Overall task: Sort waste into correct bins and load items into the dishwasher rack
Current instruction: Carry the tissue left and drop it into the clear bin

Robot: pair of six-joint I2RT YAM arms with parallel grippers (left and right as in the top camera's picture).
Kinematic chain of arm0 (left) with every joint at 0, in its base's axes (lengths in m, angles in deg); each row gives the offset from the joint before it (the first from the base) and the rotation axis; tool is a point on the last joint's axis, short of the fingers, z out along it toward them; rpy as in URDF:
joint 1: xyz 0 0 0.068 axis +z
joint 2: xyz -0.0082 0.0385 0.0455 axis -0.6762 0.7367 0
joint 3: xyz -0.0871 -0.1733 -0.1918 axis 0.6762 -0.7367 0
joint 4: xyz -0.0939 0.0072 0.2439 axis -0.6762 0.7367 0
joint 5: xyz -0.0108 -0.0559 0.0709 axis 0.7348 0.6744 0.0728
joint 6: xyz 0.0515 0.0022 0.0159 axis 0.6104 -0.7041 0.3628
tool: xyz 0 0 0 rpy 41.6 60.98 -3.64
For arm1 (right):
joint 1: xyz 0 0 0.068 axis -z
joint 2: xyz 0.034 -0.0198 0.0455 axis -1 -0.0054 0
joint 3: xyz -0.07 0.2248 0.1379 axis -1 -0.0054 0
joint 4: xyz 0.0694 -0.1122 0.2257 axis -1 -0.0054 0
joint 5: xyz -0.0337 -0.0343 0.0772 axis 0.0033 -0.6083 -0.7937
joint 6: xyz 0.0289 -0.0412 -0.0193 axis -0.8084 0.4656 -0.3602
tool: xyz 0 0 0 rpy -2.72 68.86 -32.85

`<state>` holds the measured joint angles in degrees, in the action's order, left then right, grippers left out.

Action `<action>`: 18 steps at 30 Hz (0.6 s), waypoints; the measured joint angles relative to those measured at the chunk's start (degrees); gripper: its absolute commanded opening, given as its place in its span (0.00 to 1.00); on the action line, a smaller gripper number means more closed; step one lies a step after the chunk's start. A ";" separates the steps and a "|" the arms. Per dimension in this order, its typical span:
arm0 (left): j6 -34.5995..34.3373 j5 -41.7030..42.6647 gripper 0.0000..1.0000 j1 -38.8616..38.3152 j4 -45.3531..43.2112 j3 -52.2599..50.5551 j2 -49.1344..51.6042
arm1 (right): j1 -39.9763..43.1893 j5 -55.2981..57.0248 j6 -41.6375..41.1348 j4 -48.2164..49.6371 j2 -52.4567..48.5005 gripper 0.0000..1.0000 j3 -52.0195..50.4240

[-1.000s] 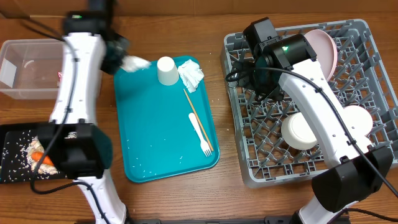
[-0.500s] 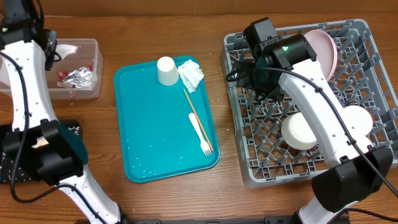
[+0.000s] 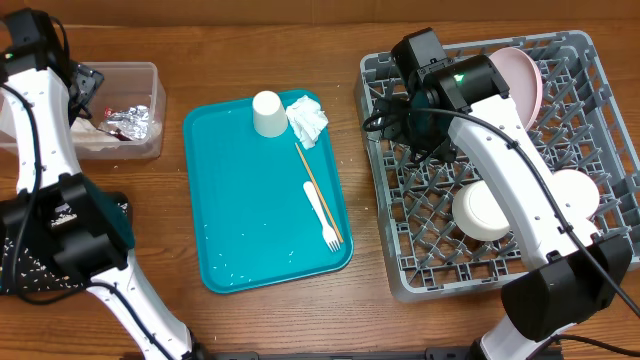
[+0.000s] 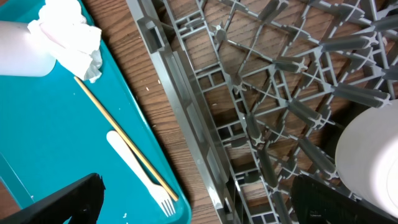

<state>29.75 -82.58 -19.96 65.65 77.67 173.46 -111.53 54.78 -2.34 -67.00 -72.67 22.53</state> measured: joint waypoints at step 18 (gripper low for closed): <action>1.20 20.00 1.00 -0.11 32.13 2.25 -18.73 | 0.00 0.00 0.02 0.02 0.00 1.00 0.00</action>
<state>30.95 -62.58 -20.07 97.78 79.92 154.72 -111.53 54.78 -2.32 -66.98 -72.67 22.53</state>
